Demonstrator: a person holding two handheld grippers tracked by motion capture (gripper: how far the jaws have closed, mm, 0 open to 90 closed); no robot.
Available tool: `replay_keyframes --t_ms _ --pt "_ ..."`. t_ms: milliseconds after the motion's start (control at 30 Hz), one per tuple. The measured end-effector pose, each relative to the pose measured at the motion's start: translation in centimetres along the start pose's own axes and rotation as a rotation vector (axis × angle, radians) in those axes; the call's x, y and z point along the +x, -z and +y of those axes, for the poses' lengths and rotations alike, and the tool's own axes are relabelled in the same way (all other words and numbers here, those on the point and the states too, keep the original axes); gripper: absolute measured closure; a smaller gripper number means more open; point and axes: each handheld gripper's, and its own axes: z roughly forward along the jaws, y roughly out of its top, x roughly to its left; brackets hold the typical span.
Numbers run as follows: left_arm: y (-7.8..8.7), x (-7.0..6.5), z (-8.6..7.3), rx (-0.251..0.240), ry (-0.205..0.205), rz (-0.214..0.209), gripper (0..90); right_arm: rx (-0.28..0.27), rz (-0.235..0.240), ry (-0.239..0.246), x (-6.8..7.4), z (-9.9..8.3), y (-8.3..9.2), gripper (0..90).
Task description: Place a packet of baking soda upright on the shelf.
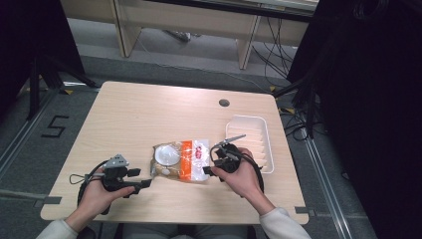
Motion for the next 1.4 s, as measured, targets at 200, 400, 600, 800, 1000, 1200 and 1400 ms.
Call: replay_keyframes --t_ms 200,400,600,800,1000,1200,1400 --pt "0.0 -0.1 0.0 -0.014 -0.004 -0.011 32.0 0.104 -0.055 -0.042 -0.7 2.2 -2.3 44.7" --pt "-0.1 -0.1 0.1 -0.026 0.004 -0.015 32.3 0.182 -0.063 -0.049 -0.4 3.2 -4.1 44.1" --pt "0.2 0.1 0.2 -0.039 0.004 0.009 33.1 0.234 -0.111 -0.106 -1.2 4.5 -5.8 41.8" --pt "0.2 0.1 0.2 -0.044 0.001 0.007 33.5 0.283 -0.077 -0.175 -1.5 4.5 -6.3 41.5" --pt "0.2 0.0 0.2 -0.05 0.015 0.016 33.4 0.306 -0.053 -0.185 -1.5 3.9 -6.8 41.7" --pt "0.2 0.2 0.2 -0.048 0.006 0.02 33.6 0.292 -0.01 -0.196 -1.2 4.0 -6.8 47.0" --pt "0.2 0.2 0.2 -0.047 0.007 0.022 33.8 0.151 0.046 -0.188 -0.5 4.7 -5.6 56.6"
